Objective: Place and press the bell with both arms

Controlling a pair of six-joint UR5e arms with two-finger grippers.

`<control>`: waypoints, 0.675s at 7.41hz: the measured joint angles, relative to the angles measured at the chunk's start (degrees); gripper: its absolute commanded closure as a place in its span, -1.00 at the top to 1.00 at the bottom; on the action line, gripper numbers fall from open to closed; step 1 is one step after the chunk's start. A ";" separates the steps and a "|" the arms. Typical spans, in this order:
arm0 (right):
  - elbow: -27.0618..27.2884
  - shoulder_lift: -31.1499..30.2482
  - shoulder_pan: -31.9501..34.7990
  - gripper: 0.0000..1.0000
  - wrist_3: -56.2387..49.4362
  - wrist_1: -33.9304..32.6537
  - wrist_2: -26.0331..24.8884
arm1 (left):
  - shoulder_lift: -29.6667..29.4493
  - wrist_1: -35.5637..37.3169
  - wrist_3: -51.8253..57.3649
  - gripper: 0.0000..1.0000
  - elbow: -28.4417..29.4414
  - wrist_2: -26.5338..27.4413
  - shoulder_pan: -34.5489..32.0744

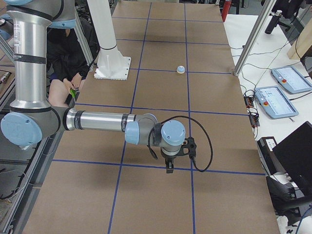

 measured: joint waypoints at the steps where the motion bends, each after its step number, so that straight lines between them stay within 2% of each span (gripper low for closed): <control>1: -0.01 0.00 0.00 1.00 0.02 0.00 0.00 | 0.00 0.00 0.04 1.00 0.08 0.06 0.00; 5: -0.08 -0.19 0.00 1.00 -0.01 0.00 -0.09 | -0.45 0.02 0.15 1.00 0.37 0.36 0.03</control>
